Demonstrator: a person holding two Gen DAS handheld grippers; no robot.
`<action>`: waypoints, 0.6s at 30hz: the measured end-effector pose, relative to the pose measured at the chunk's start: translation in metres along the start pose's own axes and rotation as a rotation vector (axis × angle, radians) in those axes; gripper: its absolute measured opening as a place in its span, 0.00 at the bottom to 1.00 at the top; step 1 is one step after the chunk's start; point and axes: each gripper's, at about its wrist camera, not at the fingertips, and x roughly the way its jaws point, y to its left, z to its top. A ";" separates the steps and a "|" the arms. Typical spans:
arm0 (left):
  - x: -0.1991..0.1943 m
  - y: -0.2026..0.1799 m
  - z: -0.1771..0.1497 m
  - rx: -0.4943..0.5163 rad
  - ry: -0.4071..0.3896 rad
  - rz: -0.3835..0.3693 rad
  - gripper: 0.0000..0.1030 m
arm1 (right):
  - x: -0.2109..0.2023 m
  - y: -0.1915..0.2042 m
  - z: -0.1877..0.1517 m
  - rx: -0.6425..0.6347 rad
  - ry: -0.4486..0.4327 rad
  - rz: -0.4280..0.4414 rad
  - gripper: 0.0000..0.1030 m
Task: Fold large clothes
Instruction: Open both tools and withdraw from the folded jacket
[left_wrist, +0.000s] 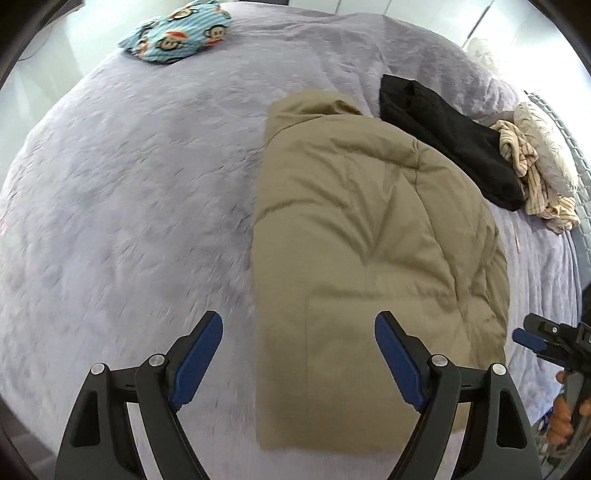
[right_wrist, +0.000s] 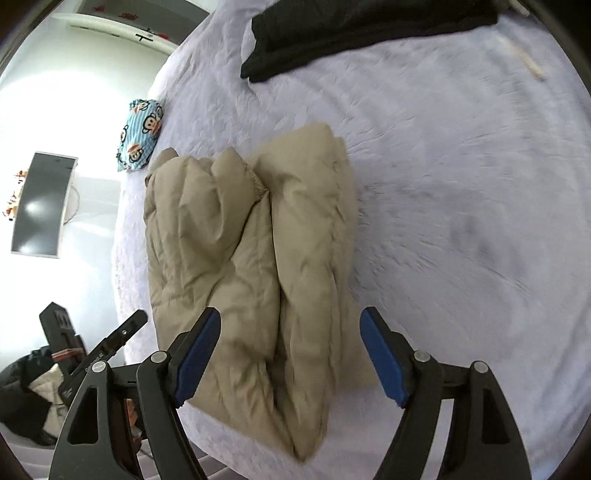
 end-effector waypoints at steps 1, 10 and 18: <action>-0.007 -0.002 -0.006 0.000 0.003 0.013 0.83 | -0.007 0.005 -0.008 -0.004 -0.011 -0.025 0.79; -0.064 -0.014 -0.048 0.055 -0.024 0.079 1.00 | -0.067 0.003 -0.045 -0.049 -0.056 -0.150 0.79; -0.102 -0.027 -0.054 0.063 -0.102 0.102 1.00 | -0.099 0.049 -0.071 -0.187 -0.217 -0.304 1.00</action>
